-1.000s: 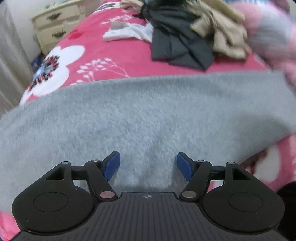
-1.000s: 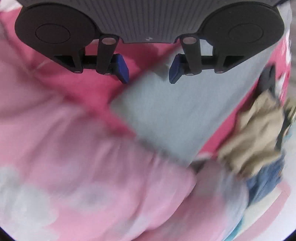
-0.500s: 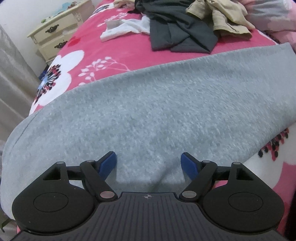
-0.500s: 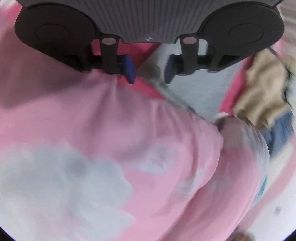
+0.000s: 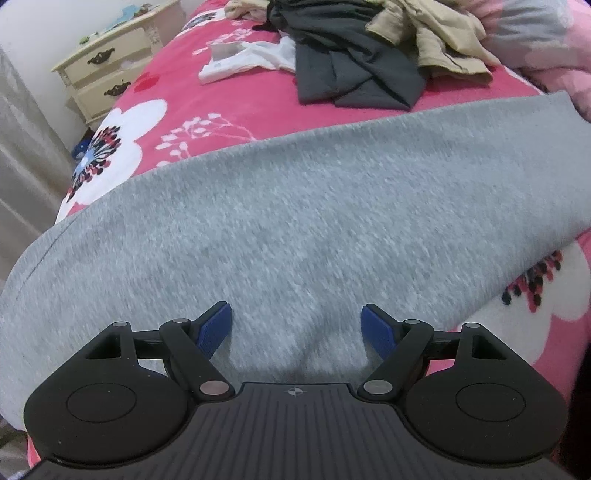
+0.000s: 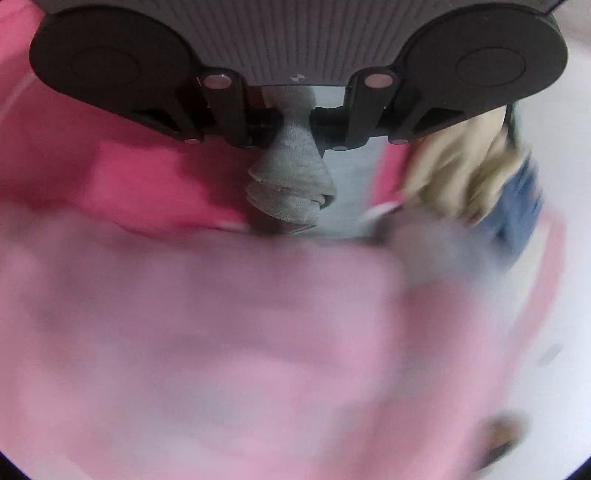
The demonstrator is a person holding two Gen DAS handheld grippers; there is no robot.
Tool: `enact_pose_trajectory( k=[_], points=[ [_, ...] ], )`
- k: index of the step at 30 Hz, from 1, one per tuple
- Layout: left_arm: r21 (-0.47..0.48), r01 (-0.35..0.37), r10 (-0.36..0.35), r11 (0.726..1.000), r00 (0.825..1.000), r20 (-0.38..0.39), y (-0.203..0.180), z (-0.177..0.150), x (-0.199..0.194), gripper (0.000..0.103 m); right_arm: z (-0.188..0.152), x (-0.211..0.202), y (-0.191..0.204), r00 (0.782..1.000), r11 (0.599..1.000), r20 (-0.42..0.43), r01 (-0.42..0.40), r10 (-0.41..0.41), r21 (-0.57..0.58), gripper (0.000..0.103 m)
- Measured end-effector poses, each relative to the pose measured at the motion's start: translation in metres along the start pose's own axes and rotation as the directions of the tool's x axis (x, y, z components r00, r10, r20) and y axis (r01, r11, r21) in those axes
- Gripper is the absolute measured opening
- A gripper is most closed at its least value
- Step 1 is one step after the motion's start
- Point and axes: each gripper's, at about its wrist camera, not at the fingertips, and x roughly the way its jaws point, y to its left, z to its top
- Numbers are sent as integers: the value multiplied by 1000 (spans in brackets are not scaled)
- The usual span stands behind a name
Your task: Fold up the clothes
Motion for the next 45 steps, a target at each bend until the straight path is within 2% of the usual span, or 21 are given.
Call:
enact_pose_trajectory(
  k=[2, 4, 6, 8, 10, 12, 14, 16, 19, 21, 22, 24, 27, 28, 32, 34, 37, 40, 41, 43, 45],
  points=[
    [-25, 9, -9, 1000, 1000, 4, 6, 3, -1, 78, -10, -14, 55, 997, 962, -18, -79, 77, -261, 16],
    [-53, 14, -13, 998, 1000, 10, 12, 5, -3, 78, -36, -23, 109, 987, 833, -98, -160, 127, -529, 16],
    [-90, 21, -19, 996, 1000, 15, 19, 8, -5, 78, -87, -22, 148, 977, 614, -192, -210, 97, -761, 16],
    [-145, 40, -38, 989, 999, 14, 25, 10, -5, 78, -145, -16, 176, 966, 343, -256, -251, 30, -905, 17],
    [-205, 66, -66, 977, 998, 9, 30, 12, -4, 78, -206, -1, 181, 957, 93, -288, -283, -38, -955, 17],
    [-249, 96, -96, 964, 995, 10, 32, 13, -3, 78, -256, 8, 172, 949, -103, -297, -307, -102, -946, 17],
    [-287, 135, -138, 948, 990, 12, 31, 15, -2, 78, -282, 6, 159, 948, -183, -289, -310, -132, -933, 17],
    [-311, 182, -185, 933, 983, 22, 28, 19, -1, 78, -291, 4, 153, 958, -225, -257, -281, -130, -933, 18],
    [-341, 279, -282, 897, 959, 43, 20, 27, 4, 78, -293, -7, 154, 963, -246, -237, -263, -131, -933, 26],
    [-343, 317, -320, 884, 946, 51, 11, 35, 8, 78, -297, -18, 155, 961, -254, -242, -269, -134, -929, 44],
    [-338, 326, -328, 883, 943, 54, 7, 38, 9, 78, -299, -24, 156, 960, -258, -245, -272, -135, -927, 46],
    [-328, 351, -351, 877, 934, 61, 0, 41, 9, 78, -297, -42, 157, 948, -237, -284, -311, -140, -920, 55],
    [-309, 372, -374, 875, 926, 56, -7, 40, 10, 78, -279, -52, 161, 921, -112, -361, -379, -149, -919, 56],
    [-301, 376, -379, 876, 924, 51, -9, 39, 10, 78, -267, -52, 161, 914, -38, -377, -386, -148, -922, 56],
    [-281, 383, -388, 880, 921, 40, -13, 36, 7, 78, -205, -36, 154, 903, 336, -412, -352, -125, -873, 56],
    [-290, 394, -400, 872, 916, 39, -14, 36, 5, 78, -183, -18, 151, 910, 472, -401, -310, -105, -825, 54],
    [-274, 421, -426, 864, 903, 44, -19, 37, 1, 78, -171, 11, 143, 908, 564, -401, -269, -122, -781, 53],
    [-250, 453, -457, 856, 888, 42, -27, 37, -3, 78, -179, 34, 117, 848, 591, -462, -238, -261, -771, 46],
    [-245, 465, -471, 851, 881, 40, -31, 37, -3, 78, -179, 34, 109, 826, 618, -483, -224, -291, -754, 46],
    [-221, 500, -505, 838, 862, 38, -40, 38, -3, 78, -167, 26, 91, 787, 742, -550, -188, -278, -644, 46],
    [-181, 519, -523, 835, 852, 32, -51, 39, 0, 78, -151, 22, 76, 790, 850, -571, -131, -221, -510, 47]
  ],
)
